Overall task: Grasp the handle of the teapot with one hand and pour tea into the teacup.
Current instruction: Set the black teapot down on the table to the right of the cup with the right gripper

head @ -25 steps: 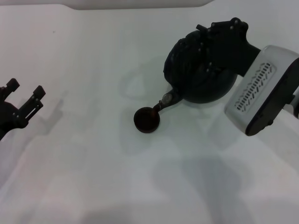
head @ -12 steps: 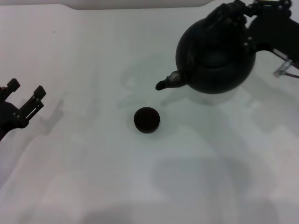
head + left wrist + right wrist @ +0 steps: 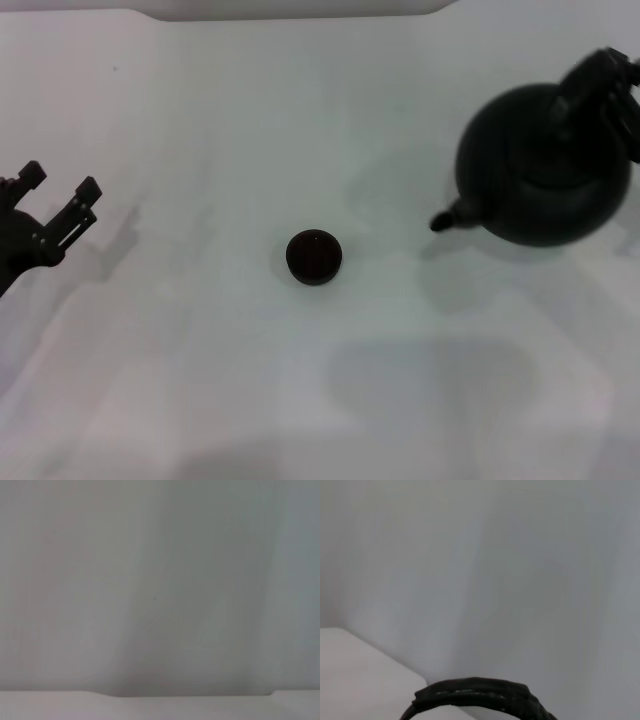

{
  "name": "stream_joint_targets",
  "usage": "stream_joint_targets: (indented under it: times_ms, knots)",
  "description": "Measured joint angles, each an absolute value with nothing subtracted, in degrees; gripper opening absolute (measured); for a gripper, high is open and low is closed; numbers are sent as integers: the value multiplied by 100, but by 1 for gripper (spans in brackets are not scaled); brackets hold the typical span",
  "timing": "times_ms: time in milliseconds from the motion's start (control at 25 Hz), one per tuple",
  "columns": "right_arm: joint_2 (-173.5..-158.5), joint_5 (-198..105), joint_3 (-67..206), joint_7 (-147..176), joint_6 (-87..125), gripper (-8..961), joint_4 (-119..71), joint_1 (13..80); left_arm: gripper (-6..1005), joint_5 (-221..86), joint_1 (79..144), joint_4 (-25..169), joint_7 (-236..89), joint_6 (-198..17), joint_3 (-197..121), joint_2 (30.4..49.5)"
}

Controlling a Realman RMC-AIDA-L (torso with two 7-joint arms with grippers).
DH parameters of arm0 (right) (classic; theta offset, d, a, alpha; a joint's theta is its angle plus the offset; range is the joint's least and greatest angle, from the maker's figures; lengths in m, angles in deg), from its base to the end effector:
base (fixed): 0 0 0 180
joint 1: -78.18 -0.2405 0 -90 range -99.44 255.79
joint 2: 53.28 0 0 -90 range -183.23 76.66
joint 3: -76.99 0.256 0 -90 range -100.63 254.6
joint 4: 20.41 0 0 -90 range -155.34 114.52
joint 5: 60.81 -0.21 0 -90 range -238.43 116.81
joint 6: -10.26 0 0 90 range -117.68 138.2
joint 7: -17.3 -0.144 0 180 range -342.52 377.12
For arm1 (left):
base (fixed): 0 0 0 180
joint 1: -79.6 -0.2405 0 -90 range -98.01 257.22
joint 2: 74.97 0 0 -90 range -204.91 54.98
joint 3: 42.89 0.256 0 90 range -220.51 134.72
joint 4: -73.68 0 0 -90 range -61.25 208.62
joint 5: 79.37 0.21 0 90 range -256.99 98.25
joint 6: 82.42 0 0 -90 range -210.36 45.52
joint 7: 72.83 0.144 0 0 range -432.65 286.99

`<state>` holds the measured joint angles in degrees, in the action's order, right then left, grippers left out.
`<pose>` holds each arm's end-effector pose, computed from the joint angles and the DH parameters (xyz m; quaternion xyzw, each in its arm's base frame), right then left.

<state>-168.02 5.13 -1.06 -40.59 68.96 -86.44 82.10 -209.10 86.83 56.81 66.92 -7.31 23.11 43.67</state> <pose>0.2940 0.2784 0.0571 -0.8691 0.1047 0.2298 0.4254 -0.3665 0.2348 -0.0130 -0.7807 -0.2926 -0.3272 0.4448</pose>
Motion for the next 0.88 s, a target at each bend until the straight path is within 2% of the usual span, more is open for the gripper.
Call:
stream_joint_targets:
  times_ms: [400, 880]
  knots:
    - [-16853, 662, 828, -3018, 7961, 106, -7536, 7871, 776, -20882, 8830, 5681, 6688, -831, 2311, 4359]
    - [-16830, 651, 1150, -2231, 8013, 107, -6362, 7214, 775, -20874, 8847, 5681, 6666, -855, 2327, 4368]
